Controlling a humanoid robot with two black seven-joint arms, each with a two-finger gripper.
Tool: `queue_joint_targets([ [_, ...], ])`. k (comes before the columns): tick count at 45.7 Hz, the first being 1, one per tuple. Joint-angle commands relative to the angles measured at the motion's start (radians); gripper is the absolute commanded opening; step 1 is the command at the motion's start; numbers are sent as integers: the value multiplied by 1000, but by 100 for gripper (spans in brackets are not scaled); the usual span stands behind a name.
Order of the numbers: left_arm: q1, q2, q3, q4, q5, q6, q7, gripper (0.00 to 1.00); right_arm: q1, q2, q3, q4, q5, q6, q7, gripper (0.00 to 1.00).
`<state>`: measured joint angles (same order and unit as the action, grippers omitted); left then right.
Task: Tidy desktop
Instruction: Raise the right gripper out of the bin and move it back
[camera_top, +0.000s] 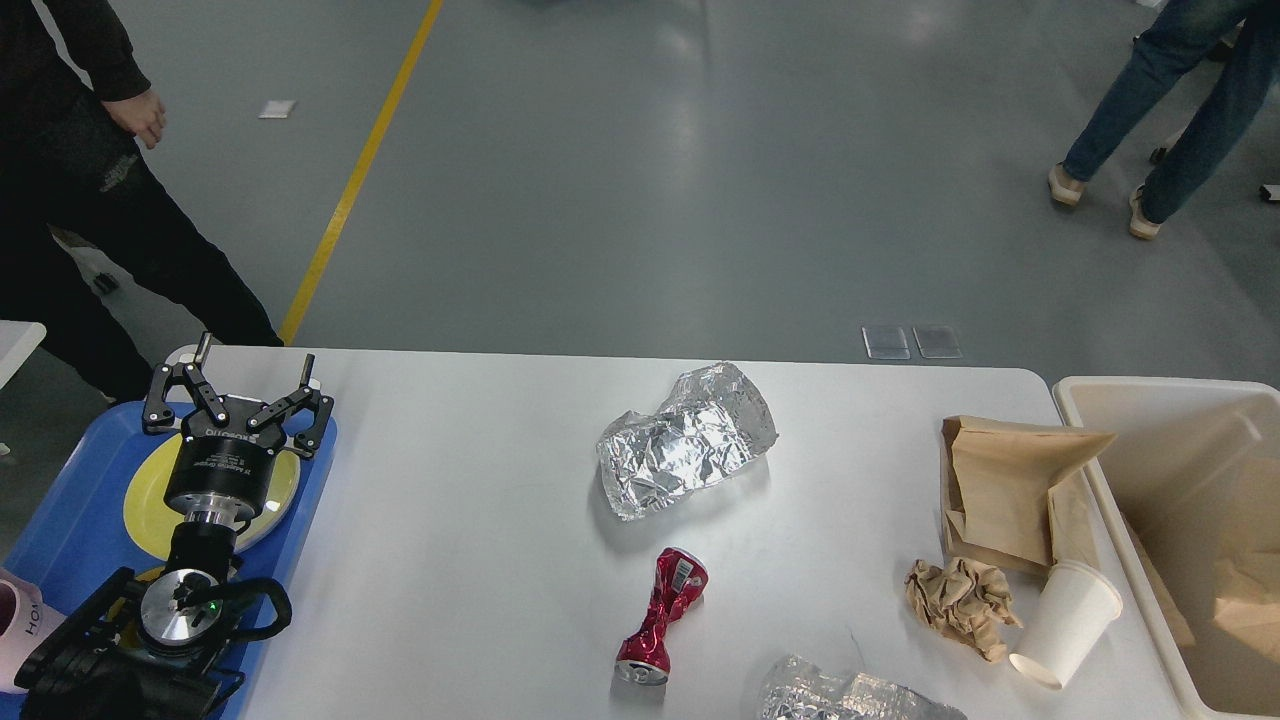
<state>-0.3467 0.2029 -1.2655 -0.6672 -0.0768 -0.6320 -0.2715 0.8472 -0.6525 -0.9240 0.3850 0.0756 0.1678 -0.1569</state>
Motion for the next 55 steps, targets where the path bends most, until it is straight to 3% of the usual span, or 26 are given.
queue_joint_targets([
  [1,0,1,0,0,0,0,0,96,-216,151,118,-267,1,-5,0,0],
  [6,0,1,0,0,0,0,0,96,-295,244,146,-377,1,-27,-3,0],
  [24,0,1,0,-2,0,0,0,96,-341,315,140,-380,1,-68,-13,0],
  [25,0,0,0,0,0,0,0,96,-341,313,137,-379,1,-70,-13,9],
  [28,0,0,0,0,0,0,0,96,-339,315,137,-380,1,-82,-10,78],
  [29,0,0,0,0,0,0,0,96,-338,315,137,-379,1,-91,-9,91],
  [30,0,0,0,-2,0,0,0,96,-336,315,137,-376,1,-100,-9,95],
  [33,0,0,0,-2,0,0,0,96,-332,317,137,-371,1,-109,-9,100],
  [48,0,0,0,0,0,0,0,96,-284,281,140,-298,-5,-96,-12,100],
  [55,0,0,0,0,0,0,0,96,-137,130,137,-60,-17,-83,-13,100],
])
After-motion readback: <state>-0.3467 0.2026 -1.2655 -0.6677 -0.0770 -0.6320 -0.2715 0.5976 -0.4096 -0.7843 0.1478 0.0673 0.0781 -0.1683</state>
